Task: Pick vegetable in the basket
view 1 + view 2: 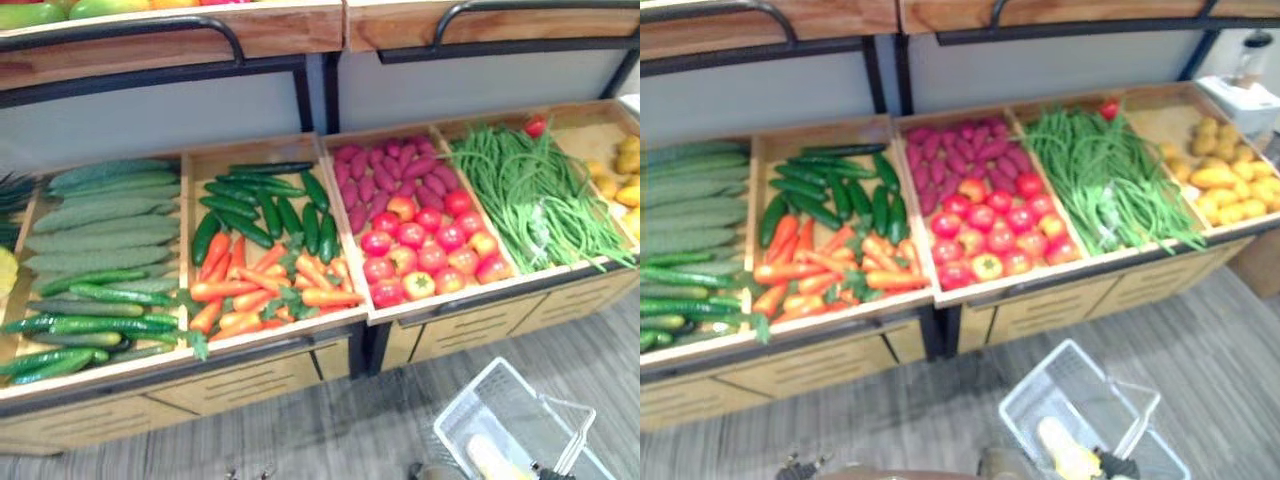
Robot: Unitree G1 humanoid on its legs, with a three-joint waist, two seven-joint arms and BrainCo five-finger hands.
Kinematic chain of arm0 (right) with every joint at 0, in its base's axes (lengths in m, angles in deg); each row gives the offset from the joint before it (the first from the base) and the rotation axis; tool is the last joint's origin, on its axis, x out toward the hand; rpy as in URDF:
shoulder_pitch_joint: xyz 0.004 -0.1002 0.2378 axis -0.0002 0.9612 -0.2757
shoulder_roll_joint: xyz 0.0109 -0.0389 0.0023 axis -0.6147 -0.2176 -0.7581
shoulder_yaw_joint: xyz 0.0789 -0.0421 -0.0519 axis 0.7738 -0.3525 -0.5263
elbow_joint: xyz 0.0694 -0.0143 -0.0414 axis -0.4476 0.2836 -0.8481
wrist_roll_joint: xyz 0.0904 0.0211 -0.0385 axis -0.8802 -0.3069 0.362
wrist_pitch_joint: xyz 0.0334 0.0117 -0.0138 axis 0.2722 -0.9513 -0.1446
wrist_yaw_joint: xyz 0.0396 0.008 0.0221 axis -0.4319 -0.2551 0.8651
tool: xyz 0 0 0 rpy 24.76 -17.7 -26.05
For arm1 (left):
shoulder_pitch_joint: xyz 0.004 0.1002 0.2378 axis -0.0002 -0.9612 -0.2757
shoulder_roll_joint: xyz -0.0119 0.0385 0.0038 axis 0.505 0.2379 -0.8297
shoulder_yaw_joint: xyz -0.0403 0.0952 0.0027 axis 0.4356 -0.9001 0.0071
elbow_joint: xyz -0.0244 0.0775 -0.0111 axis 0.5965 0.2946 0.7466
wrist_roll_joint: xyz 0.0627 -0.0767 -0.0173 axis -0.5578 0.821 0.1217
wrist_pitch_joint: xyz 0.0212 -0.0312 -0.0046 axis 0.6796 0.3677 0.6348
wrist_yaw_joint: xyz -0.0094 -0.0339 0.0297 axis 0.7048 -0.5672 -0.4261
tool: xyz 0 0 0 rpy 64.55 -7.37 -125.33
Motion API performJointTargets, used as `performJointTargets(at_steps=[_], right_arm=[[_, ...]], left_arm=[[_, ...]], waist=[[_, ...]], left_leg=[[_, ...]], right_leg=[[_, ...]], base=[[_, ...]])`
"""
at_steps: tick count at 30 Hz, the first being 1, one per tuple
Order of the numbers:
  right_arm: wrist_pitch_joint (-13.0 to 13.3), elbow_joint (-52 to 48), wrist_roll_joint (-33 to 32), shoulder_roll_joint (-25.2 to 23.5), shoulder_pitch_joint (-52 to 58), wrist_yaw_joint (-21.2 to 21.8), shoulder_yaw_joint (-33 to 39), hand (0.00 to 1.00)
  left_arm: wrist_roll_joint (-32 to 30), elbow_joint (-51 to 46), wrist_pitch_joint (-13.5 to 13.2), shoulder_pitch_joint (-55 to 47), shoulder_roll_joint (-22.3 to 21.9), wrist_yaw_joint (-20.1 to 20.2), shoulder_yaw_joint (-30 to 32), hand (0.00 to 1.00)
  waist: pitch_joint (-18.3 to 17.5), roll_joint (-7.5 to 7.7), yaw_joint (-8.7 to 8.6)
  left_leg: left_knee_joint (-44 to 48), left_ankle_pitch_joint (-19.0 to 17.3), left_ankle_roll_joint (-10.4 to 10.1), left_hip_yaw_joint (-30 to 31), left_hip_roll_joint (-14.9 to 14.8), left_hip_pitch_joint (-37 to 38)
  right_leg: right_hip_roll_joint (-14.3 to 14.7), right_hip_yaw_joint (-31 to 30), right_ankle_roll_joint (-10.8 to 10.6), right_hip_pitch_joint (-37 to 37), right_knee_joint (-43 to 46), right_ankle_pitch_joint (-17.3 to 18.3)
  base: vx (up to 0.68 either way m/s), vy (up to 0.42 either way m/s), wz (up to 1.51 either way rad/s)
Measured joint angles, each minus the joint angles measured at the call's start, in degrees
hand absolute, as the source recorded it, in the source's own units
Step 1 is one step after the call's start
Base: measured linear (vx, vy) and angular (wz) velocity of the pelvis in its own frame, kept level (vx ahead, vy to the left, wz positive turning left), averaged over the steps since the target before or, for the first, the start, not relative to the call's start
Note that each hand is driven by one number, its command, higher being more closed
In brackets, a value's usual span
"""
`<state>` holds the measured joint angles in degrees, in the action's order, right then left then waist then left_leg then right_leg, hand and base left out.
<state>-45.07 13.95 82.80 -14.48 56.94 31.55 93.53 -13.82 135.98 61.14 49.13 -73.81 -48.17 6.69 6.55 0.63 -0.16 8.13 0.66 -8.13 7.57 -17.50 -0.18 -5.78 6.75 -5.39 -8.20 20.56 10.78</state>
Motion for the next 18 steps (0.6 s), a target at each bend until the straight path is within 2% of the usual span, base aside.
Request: performJointTargets(at_steps=[1, 2, 4, 6, 9, 11, 13, 15, 18], right_arm=[[0.0, -0.1, 0.0, 0.6, 0.1, -0.3, 1.4, 1.00], [0.1, -0.1, -0.5, 1.6, 0.1, -0.4, 1.6, 1.00], [0.2, -0.2, -1.6, 2.2, 0.5, -0.4, 1.9, 1.00], [0.2, -0.3, -2.2, 2.3, 1.0, -0.5, 2.5, 1.00], [0.2, -0.3, -2.3, 3.0, 1.6, -0.8, 3.4, 1.00], [0.3, -0.3, -2.4, 2.8, 2.5, -1.1, 3.4, 1.00], [0.3, -0.3, -2.7, 2.9, 2.8, -1.5, 3.4, 1.00], [0.6, -0.7, -2.8, 2.8, 3.4, -1.7, 3.4, 1.00], [1.3, -1.6, -2.8, 2.9, 4.8, -2.2, 3.4, 1.00]], left_arm=[[-0.1, -0.1, 0.0, 0.0, 0.1, 0.0, -0.4, 0.00], [-0.6, -0.2, 0.0, 0.0, 0.1, 0.0, -1.0, 0.00], [-1.0, -0.9, 0.0, -0.2, 0.3, -0.1, -2.6, 0.00], [-2.9, -2.7, -0.5, -0.9, 0.3, -0.1, -3.8, 0.00], [-5.2, -4.8, -0.5, -1.4, 0.3, -0.2, -5.5, 0.00], [-5.6, -6.5, -0.6, -1.2, 1.5, -0.4, -7.9, 0.00], [-7.5, -9.3, -0.8, -2.0, 2.6, -0.9, -10.5, 0.00], [-10.3, -13.7, -2.6, -3.4, 5.2, -1.3, -13.8, 0.00], [-15.4, -16.4, -6.2, -4.3, 10.1, -2.7, -14.4, 0.00]], waist=[[0.0, 0.01, 0.13], [0.0, -0.10, 0.20], [0.1, -0.20, -0.12], [0.1, -0.61, -0.35], [0.2, -2.44, -1.04], [0.3, -2.10, -1.10], [0.2, -2.13, -0.98], [0.2, -2.20, -1.03], [0.0, -2.04, -0.94]], left_leg=[[0.0, 1.7, 1.5, -6.8, -0.3, -0.2], [0.1, 2.0, 1.7, -13.5, -0.1, -0.2], [-0.8, 1.7, 1.6, -19.3, 1.7, 0.4], [-4.1, 1.8, 1.7, -19.7, 3.0, 1.4], [-8.7, 0.0, -0.1, -19.7, 2.9, 1.6], [-9.0, -0.2, -0.5, -20.0, 4.9, 1.3], [-9.1, -0.6, -0.2, -20.8, 6.0, 1.4], [-9.2, -1.3, -0.1, -21.4, 7.1, 1.4], [-10.1, -1.4, 0.1, -22.9, 8.1, 2.9]], right_leg=[[-0.3, 1.2, 1.0, 0.7, -0.7, 0.1], [-0.9, 2.0, 1.6, 0.7, -1.3, 0.2], [-1.4, 2.6, 1.8, 1.4, -3.1, -0.3], [-1.2, 3.0, 1.2, 1.7, -4.8, -1.0], [-0.5, 3.8, 0.2, 1.3, -6.8, -2.9], [-2.0, 3.1, -1.2, 1.9, -8.2, -4.7], [-2.7, 2.2, -1.6, 2.6, -10.1, -6.0], [-3.6, 1.3, -2.2, 3.4, -12.6, -7.2], [-3.8, -1.0, -2.7, 3.6, -13.7, -7.5]], base=[[0.01, -0.336, 0.77], [-0.05, -0.239, 0.42], [-0.06, -0.078, 0.32], [-0.06, 0.017, 0.27], [-0.10, 0.124, 0.16], [-0.09, 0.180, 0.07], [-0.05, 0.150, -0.09], [-0.01, 0.144, -0.12], [0.06, 0.081, -0.22]])
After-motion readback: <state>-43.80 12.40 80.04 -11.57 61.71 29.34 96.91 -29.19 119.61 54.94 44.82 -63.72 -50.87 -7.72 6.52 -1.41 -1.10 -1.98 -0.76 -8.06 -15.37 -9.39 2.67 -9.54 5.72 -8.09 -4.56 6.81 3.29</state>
